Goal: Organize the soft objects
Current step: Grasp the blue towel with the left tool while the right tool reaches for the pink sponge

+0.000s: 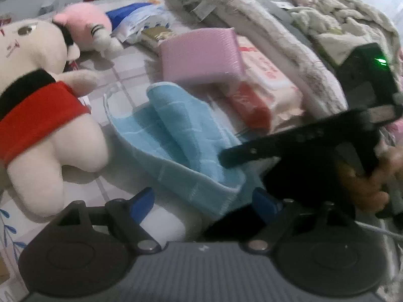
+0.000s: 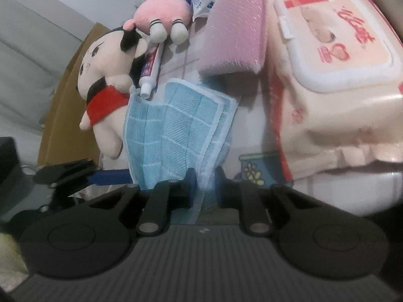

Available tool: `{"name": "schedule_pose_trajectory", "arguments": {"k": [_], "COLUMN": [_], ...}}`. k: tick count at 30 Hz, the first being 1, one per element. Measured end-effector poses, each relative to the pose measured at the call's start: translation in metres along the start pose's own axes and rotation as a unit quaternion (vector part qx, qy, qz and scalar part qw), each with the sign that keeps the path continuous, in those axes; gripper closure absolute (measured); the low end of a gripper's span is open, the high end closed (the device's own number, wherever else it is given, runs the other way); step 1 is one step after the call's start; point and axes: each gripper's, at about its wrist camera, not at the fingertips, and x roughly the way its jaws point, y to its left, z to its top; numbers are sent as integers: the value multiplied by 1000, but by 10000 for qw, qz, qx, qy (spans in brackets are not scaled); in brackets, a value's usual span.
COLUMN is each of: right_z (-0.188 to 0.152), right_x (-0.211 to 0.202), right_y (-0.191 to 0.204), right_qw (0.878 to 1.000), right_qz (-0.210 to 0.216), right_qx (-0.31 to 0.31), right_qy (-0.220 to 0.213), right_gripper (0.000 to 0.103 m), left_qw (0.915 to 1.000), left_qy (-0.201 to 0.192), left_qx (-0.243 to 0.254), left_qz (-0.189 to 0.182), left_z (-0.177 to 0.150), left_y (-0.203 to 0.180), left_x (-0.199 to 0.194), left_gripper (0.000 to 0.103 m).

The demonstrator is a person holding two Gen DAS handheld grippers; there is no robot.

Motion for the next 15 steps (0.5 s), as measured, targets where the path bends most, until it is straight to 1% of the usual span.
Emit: {"name": "schedule_pose_trajectory", "arguments": {"k": [2,4,6,8,12,15], "right_z": [0,0,1,2,4,6], "right_x": [0,0,-1,-2,-3,-2], "right_y": [-1,0,1,1,-4,-10], "right_qw": [10000,10000,9999,9997,9989,9974], "right_qz": [36,45,118,248,457,654], "right_qx": [5,-14,-62,-53,62,278], "right_qy": [9,11,-12,-42,-103,-92], "right_gripper": [89,88,86,82,76,68], "left_qw": [10000,9996,9985,9971,9943,9931], "left_qy": [-80,-251,-441,-579,-663,-610], "left_qx": [-20,16,135,351,741,872], "left_qz": [11,-141,-291,-359,-392,-499], "left_z": [1,5,7,8,5,0], "left_y": [1,-3,-11,-21,-39,-45], "left_x": [2,-3,-8,-13,-13,-9], "left_gripper": [17,17,17,17,17,17]}}
